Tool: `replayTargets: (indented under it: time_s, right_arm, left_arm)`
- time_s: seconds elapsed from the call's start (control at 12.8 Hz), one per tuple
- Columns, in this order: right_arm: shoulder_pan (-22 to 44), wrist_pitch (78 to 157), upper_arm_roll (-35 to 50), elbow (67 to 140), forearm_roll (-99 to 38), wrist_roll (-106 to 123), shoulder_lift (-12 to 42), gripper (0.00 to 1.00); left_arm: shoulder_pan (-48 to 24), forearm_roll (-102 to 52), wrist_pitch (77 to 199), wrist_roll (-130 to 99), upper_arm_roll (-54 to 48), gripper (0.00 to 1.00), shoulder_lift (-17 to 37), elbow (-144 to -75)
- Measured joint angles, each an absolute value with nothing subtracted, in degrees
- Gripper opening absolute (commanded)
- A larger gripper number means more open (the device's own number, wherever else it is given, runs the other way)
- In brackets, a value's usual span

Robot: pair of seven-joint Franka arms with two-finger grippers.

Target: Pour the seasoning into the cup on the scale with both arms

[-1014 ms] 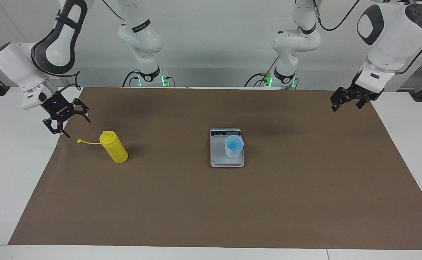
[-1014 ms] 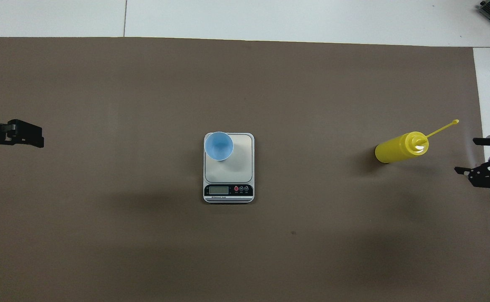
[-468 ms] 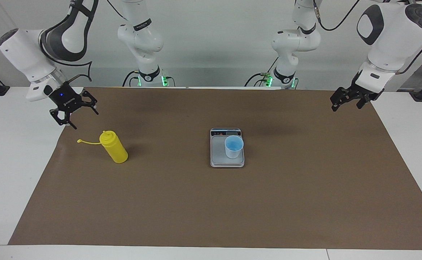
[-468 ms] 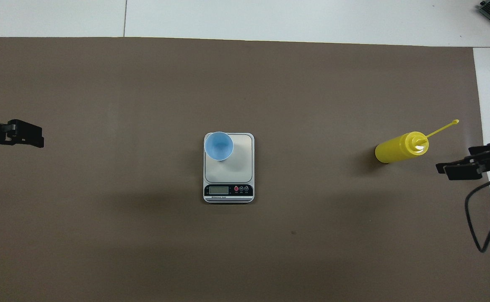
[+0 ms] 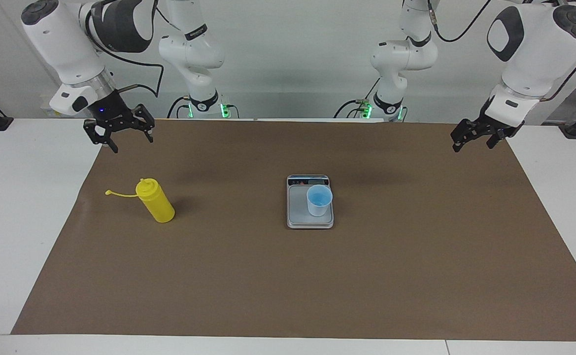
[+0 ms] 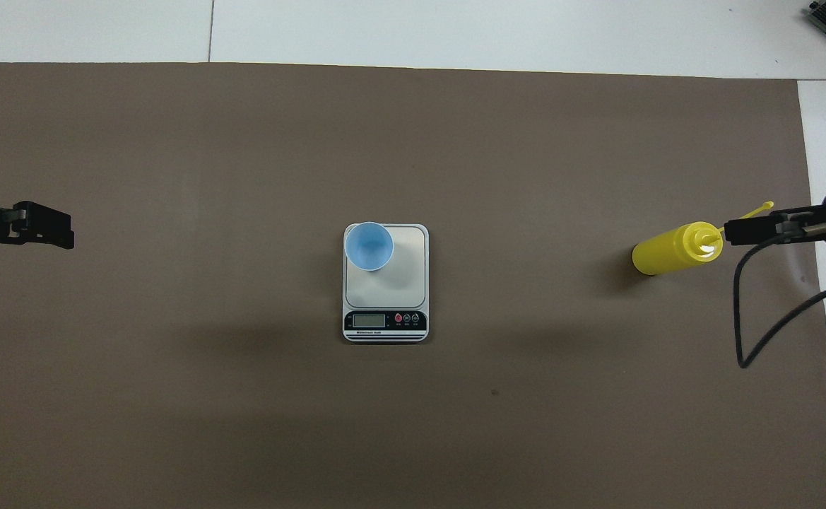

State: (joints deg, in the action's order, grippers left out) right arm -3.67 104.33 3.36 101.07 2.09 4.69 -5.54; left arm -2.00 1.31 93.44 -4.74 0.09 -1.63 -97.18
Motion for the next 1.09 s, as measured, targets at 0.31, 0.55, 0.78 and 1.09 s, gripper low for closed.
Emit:
replayTargets:
  time_s: [0.31,0.55,0.78,1.09]
  right_arm:
    - [-1.98,100.31,3.37,95.49,3.79,-3.16,-2.93,1.00]
    - [-1.91,94.28,3.59,89.84,3.52,-6.23,-0.78,1.00]
    - [-1.89,91.58,4.06,87.80,3.51,-8.95,0.24,1.00]
    - [-1.87,89.58,4.25,87.97,3.40,-9.81,0.78,1.00]
  left_arm:
    - [-2.00,1.31,93.44,-4.74,0.09,1.00,-1.63,-97.18]
    - [-2.00,1.31,93.44,-4.74,0.09,1.00,-1.63,-97.18]
    - [-2.00,1.31,93.44,-4.74,0.09,1.00,-1.63,-97.18]
    - [-2.00,1.31,93.44,-4.74,0.09,1.00,-1.63,-97.18]
